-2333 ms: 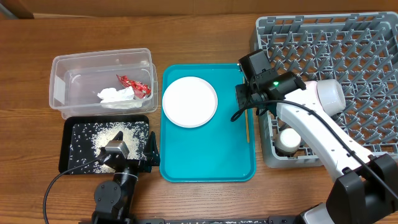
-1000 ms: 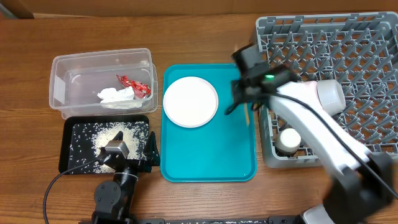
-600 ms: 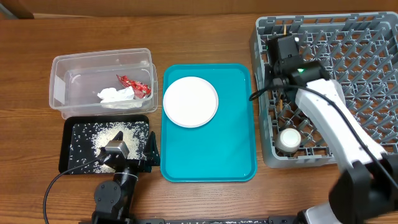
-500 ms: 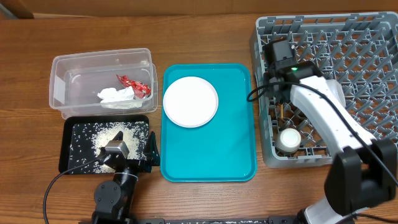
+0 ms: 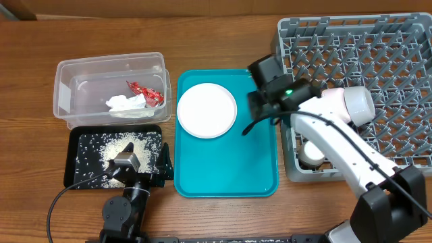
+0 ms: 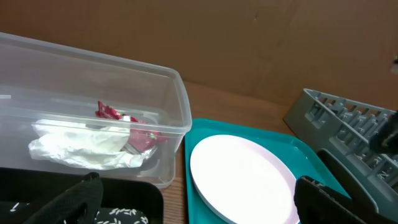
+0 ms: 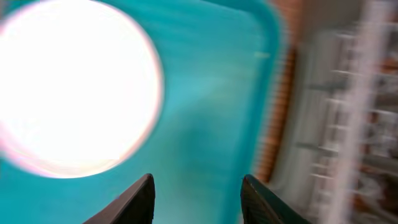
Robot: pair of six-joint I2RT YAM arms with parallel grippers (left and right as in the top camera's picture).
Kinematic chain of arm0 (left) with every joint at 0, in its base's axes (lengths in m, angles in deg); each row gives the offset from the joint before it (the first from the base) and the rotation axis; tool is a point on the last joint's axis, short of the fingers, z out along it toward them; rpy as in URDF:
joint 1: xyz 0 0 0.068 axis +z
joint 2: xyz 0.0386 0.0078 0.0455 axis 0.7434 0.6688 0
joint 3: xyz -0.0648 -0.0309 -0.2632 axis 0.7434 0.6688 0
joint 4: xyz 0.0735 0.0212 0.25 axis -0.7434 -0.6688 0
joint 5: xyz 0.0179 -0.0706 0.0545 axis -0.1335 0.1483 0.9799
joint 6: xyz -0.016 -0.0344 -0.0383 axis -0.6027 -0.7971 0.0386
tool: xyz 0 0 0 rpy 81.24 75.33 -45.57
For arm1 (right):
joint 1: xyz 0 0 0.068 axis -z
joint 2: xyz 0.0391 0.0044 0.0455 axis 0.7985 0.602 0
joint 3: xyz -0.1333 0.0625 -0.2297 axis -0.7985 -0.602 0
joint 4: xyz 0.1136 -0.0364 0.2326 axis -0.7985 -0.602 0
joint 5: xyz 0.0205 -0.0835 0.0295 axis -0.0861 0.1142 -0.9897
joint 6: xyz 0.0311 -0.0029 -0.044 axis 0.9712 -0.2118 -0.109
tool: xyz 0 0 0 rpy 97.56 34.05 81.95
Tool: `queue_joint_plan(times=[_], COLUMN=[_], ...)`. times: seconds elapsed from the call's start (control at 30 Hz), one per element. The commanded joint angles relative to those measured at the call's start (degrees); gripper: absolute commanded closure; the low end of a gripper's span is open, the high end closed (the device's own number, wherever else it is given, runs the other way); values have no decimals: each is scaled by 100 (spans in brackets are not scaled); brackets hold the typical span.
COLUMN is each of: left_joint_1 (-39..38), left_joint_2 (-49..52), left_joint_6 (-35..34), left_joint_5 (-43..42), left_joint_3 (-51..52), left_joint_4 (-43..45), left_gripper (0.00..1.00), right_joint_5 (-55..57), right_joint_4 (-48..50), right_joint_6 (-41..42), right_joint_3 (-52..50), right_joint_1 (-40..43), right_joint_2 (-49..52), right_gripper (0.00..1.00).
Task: Sort waste into correct bins and load items into the dishwasher
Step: 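Reach the right gripper to the white plate and grasp its edge, then lift the white plate and stand it upright in the dish rack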
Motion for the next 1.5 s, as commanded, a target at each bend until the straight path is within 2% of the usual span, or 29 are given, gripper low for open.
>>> queue_joint_plan(times=[0.0, 0.13, 0.37, 0.4, 0.47, 0.5, 0.53, 0.67, 0.8, 0.9, 1.1, 1.27, 1.47], left_joint_1=[31, 31, 31, 31, 31, 31, 31, 31, 31, 31, 31, 31, 31], left_joint_2=[-55, -55, -55, -55, -55, -55, -55, -55, -55, -55, -55, -55, -55], left_joint_6=[-61, -61, -61, -61, -61, -61, -61, -61, -61, -61, -61, -61, -61], left_joint_5=[-61, -63, -63, -61, -61, -63, -63, -61, -63, -61, -63, -61, -63], left_joint_3=[22, 22, 22, 22, 22, 22, 22, 22, 22, 22, 22, 22, 22], left_joint_4=[4, 7, 7, 7, 4, 4, 4, 4, 4, 7, 7, 7, 4], left_gripper=[0, 0, 0, 0, 0, 0, 0, 0, 0, 0, 0, 0, 0], right_joint_5=[-496, -494, -592, -719, -916, -984, -1005, -922, -177, 708, 3436, 4955, 5132], right_joint_4=[157, 557, 946, 966, 979, 962, 953, 789, 496, 426, 684, 1189, 1510], right_joint_6=[557, 964, 2039, 2118, 2120, 2120, 2118, 2116, 2065, 1794, 931, 66, -195], right_joint_3=[118, 118, 118, 118, 118, 118, 120, 136, 136, 136, 136, 136, 136], right_joint_1=[-181, -236, -197, -197, -197, -197, -197, -179, -98, 11, 260, 791, 1648], right_joint_2=[203, 846, 2017, 2133, 2253, 2258, 2258, 1941, 1106, 181, -1351, -1690, -1362], right_gripper=[51, 48, 49, 56, 78, 94, 96, 96, 96, 96, 96, 96, 96])
